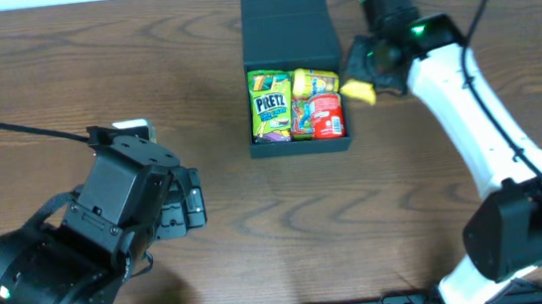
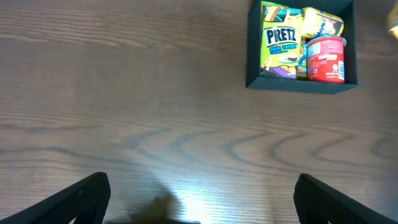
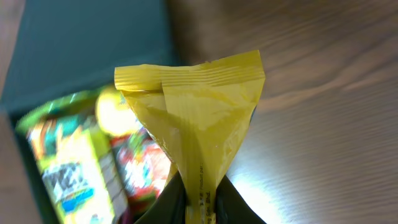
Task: Pack container
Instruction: 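Carry the candy bag left and lower it into the box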
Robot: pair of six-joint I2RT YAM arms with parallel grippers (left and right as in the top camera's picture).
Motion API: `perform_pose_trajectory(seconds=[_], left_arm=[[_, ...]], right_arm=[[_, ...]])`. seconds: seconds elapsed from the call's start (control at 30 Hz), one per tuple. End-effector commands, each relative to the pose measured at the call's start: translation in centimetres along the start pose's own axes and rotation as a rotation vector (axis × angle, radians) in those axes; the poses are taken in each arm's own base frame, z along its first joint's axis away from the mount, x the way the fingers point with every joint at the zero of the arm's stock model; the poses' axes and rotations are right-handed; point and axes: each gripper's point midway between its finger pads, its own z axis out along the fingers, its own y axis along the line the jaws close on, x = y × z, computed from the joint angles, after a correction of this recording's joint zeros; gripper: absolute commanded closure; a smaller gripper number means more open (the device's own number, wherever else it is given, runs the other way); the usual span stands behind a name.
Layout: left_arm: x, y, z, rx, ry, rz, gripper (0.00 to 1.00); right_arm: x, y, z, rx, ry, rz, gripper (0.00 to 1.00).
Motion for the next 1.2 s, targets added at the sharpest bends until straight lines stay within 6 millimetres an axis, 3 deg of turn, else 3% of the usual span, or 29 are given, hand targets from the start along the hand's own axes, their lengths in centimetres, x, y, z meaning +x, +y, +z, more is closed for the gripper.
perform_pose_trajectory(seconds=[0.0,0.3,0.6,1.17], left_arm=[[-0.1,-0.1,-0.2,0.008,-0.006,0.007,0.05],[-0.1,-0.1,-0.2,0.008,-0.006,0.007,0.05],[-0.1,-0.1,-0.2,0.008,-0.006,0.007,0.05],[-0.1,-0.1,-0.2,0.008,-0.006,0.007,0.05]], right_arm=[[1.9,2.2,-0.8,-0.020,0.005,-0.091,0.86],[4.9,5.8,-0.5,-0.003,-0.007,-0.227,0.83],[6.4,5.6,3.3,0.055,0.065,-0.291,0.84],[8.3,5.4,7.8,0.097,0.137,-0.313,0.84]])
